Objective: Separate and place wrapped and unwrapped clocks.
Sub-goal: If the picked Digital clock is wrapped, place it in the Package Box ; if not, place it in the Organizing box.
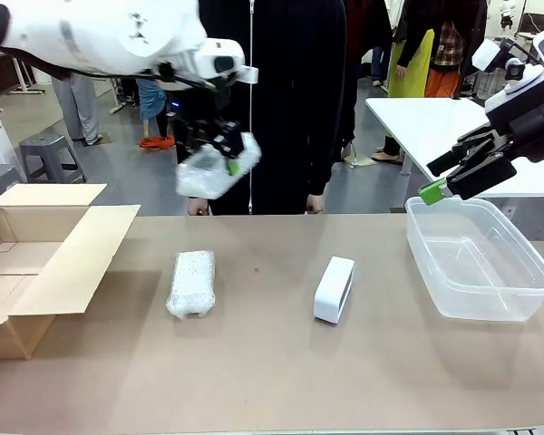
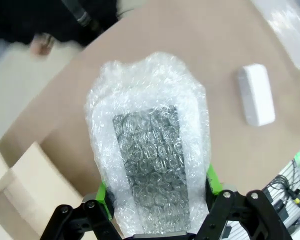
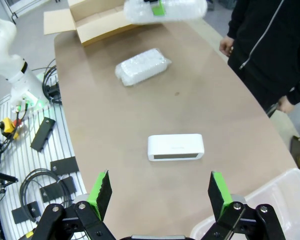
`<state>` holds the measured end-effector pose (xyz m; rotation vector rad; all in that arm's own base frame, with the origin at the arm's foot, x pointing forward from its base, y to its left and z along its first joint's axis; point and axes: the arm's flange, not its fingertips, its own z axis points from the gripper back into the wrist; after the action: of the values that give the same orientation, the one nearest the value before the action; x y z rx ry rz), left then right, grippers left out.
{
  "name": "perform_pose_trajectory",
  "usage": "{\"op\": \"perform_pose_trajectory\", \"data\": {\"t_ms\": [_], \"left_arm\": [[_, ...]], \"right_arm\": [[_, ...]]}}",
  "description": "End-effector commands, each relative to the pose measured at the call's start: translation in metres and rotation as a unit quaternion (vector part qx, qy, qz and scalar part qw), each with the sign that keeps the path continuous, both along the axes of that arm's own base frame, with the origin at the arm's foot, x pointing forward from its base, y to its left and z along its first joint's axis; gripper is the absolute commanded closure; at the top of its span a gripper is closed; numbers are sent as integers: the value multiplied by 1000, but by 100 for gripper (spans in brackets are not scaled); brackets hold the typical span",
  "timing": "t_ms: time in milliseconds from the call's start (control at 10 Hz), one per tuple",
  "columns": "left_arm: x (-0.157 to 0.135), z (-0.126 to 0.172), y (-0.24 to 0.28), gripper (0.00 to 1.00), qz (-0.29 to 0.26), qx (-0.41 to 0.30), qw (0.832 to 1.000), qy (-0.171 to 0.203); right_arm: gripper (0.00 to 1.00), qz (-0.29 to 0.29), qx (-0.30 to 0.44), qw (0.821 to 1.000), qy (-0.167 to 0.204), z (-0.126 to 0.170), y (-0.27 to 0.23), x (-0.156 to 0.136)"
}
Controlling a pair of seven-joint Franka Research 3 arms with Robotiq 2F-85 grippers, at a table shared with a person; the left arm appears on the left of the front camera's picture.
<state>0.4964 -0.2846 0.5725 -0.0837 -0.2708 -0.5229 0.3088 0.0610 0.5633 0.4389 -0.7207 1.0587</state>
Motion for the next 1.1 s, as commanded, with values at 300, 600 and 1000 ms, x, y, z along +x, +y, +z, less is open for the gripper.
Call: {"op": "perform_pose_trajectory", "data": {"t_ms": [300, 600, 1000], "left_arm": [[-31, -12, 173, 18, 252, -10, 968, 10], [-62, -52, 237, 18, 335, 15, 942, 4], [-49, -97, 310, 18, 415, 5, 910, 26]], "right_arm": [[0, 8, 9, 1000, 1, -1, 1, 2], [0, 8, 9, 1000, 1, -1, 1, 2], [0, 8, 9, 1000, 1, -1, 1, 2]]}}
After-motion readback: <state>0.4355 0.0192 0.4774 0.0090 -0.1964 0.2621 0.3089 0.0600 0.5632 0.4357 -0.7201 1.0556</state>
